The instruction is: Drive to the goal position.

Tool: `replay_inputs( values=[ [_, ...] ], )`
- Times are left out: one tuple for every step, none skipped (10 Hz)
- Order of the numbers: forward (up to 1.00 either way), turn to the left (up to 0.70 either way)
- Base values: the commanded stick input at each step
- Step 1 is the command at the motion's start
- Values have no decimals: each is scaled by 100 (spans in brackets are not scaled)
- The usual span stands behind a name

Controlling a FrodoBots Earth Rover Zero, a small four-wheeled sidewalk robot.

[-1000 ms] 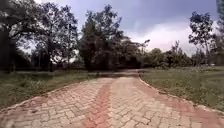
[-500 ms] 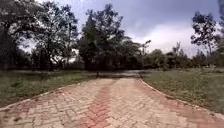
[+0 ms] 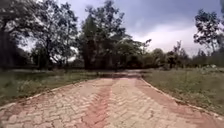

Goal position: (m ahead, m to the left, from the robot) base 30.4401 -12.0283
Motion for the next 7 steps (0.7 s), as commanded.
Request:
replay_inputs(
  values=[
    [70,-35],
    [70,-35],
    [70,-31],
    [70,-14],
    [70,0],
    [70,0],
    [70,0]
  ],
)
